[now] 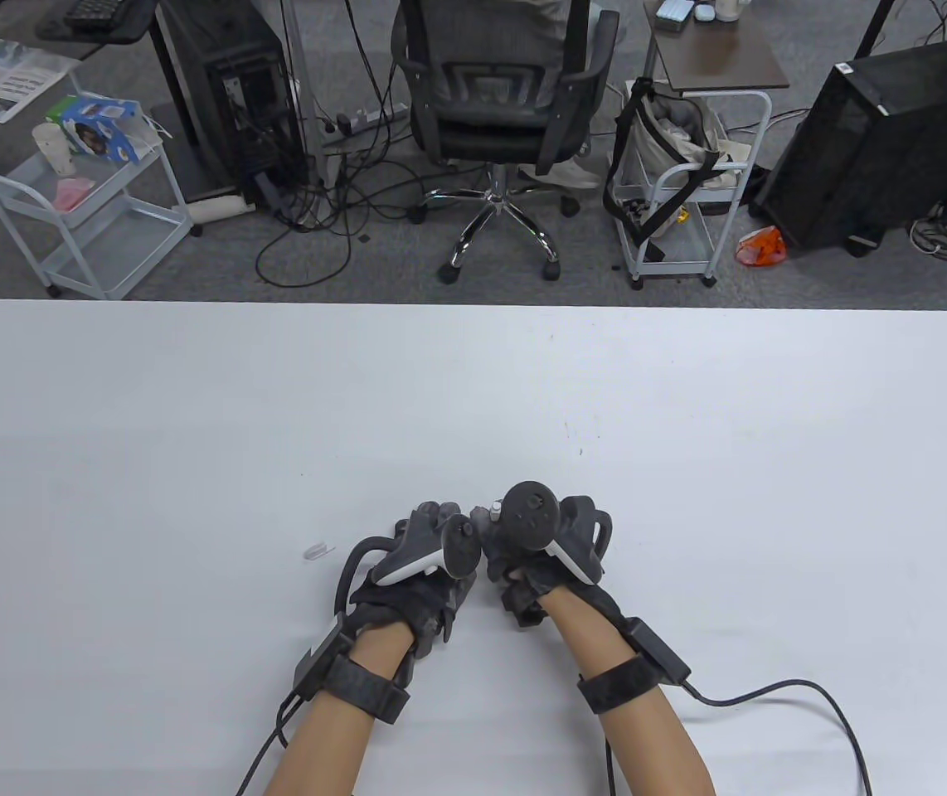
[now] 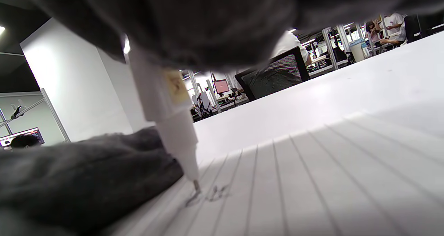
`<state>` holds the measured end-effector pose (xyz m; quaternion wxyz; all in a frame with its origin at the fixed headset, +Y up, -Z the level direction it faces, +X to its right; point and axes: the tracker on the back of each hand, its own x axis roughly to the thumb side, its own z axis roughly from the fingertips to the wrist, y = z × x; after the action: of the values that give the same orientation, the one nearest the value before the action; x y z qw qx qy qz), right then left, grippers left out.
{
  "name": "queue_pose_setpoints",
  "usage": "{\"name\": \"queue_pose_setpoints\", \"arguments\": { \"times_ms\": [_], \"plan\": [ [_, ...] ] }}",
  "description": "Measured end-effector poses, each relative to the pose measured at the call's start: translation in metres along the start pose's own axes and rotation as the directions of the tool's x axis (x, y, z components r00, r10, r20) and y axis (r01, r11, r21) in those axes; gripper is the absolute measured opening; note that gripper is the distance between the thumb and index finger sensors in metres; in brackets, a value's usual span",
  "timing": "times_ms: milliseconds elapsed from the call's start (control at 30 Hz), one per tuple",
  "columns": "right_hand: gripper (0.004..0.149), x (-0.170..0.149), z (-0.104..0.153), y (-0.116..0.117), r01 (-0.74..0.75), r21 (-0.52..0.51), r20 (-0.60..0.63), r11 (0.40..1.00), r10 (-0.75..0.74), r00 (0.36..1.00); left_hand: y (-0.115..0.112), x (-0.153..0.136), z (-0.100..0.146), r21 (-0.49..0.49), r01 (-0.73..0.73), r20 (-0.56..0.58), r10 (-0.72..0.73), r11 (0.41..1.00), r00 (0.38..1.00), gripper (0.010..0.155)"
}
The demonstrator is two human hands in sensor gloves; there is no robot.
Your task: Squeeze and apply correction pen on text
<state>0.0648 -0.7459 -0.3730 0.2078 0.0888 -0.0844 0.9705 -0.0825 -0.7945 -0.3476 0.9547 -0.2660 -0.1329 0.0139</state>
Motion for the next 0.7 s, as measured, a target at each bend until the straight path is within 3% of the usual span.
{"name": "queue_pose_setpoints", "arguments": {
  "times_ms": [700],
  "plan": [
    [0.039, -0.0015, 0.0, 0.0007, 0.022, 0.029, 0.017, 0.999, -0.023, 1.0, 0.0, 0.0, -0.0001, -0.001, 0.0, -0.001, 0.0, 1.0, 1.0, 0.066]
  ]
}}
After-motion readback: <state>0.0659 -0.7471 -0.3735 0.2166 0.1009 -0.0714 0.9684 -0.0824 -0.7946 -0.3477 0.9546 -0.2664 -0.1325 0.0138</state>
